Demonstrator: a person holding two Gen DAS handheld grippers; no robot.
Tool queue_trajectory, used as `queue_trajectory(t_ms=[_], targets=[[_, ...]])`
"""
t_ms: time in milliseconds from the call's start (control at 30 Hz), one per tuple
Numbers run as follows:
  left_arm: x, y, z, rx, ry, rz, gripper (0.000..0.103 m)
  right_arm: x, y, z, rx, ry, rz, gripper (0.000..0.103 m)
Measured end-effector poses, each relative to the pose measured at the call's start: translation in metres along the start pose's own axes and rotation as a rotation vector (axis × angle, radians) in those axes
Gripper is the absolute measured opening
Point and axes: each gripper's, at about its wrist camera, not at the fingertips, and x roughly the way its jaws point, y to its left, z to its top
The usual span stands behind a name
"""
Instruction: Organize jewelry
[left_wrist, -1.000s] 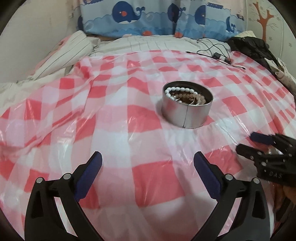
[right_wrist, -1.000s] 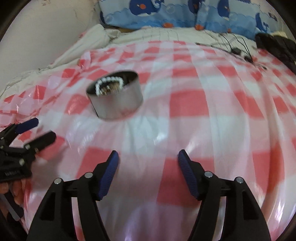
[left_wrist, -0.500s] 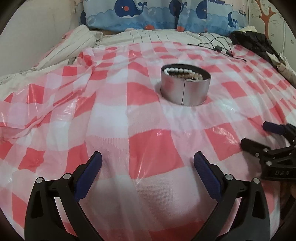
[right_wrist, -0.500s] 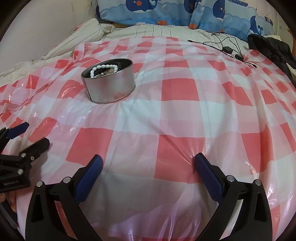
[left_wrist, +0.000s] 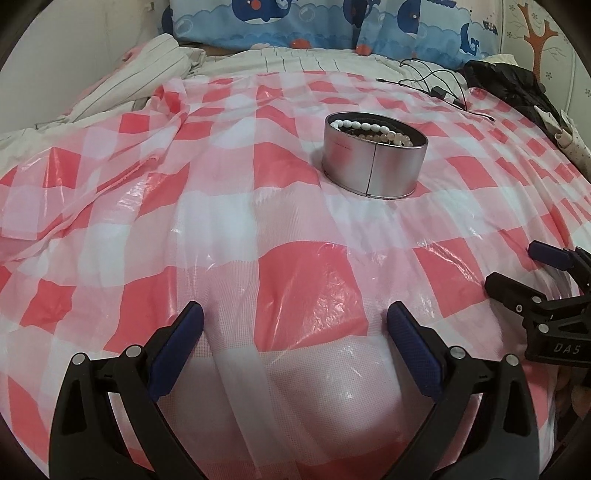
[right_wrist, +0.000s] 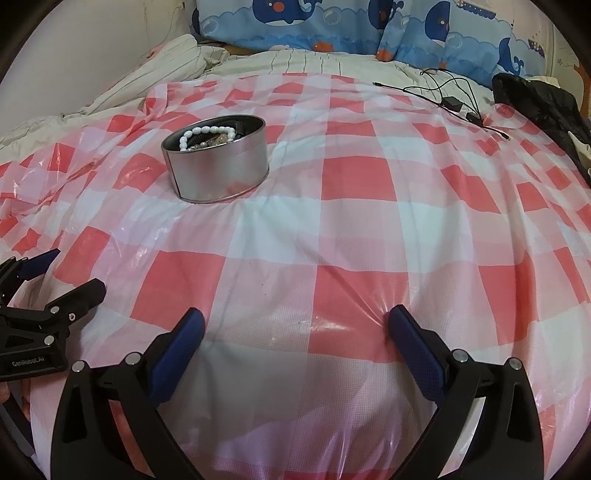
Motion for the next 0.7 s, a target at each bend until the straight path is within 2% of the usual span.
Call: queue_trajectory(t_ms=[700], targets=[[0.0071, 0.0023, 0.0020, -0.003, 0.030, 0.004, 0.096, 0.0007, 0.0012, 0.0000, -0.007, -0.001, -0.016, 0.096]])
